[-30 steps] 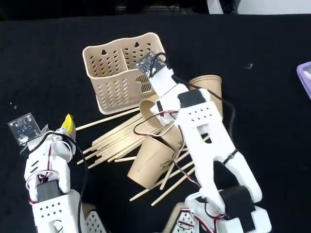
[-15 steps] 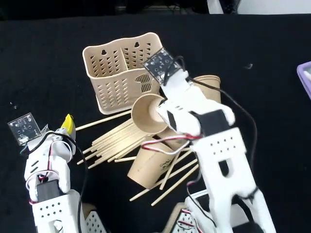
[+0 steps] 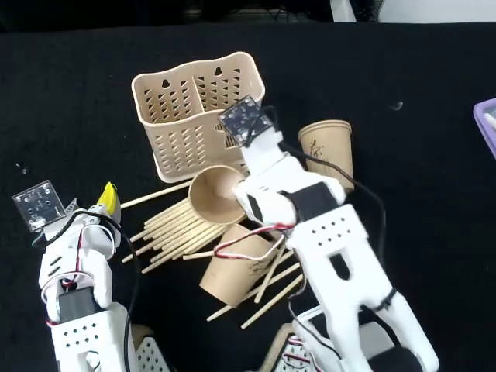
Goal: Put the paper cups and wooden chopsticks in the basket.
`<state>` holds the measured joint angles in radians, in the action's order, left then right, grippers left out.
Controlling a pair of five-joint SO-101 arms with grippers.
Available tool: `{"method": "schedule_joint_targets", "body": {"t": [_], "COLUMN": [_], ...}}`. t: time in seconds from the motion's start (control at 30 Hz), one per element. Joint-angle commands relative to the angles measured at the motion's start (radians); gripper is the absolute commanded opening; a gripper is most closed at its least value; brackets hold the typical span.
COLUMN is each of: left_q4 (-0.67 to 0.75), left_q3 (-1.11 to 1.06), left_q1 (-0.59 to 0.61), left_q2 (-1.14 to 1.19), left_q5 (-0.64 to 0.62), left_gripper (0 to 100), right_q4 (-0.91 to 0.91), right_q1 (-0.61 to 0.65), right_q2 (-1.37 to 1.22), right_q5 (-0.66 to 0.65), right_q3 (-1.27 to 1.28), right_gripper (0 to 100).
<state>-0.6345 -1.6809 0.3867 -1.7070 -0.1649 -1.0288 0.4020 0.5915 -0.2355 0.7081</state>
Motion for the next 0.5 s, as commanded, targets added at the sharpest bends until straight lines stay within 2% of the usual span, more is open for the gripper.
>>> {"method": "schedule_joint_targets", "body": {"t": [0.0,0.1,0.3,0.47], "left_q4": [-0.003,-0.003,-0.003,-0.003], "left_q3": [-0.024,-0.024,-0.024,-0.024], "left_q1": [0.004,0.004,0.002,0.002], "left_q2": [-0.011,-0.011,-0.011,-0.011], "left_q5": [-0.003,-0.003,-0.003,-0.003], "left_gripper": [24,24,24,24], "right_q4": [0.040,0.040,0.041,0.044], "right_q1": [0.015,0.015,0.020,0.069], "right_q2": [-0.016,-0.019,-0.021,-0.021], "right_q5": [0.008,0.008,0.008,0.008], "right_q3": [-0.008,-0.008,-0.001,0.001], "right_gripper": [1.2,1.8,14.0,14.4]}}
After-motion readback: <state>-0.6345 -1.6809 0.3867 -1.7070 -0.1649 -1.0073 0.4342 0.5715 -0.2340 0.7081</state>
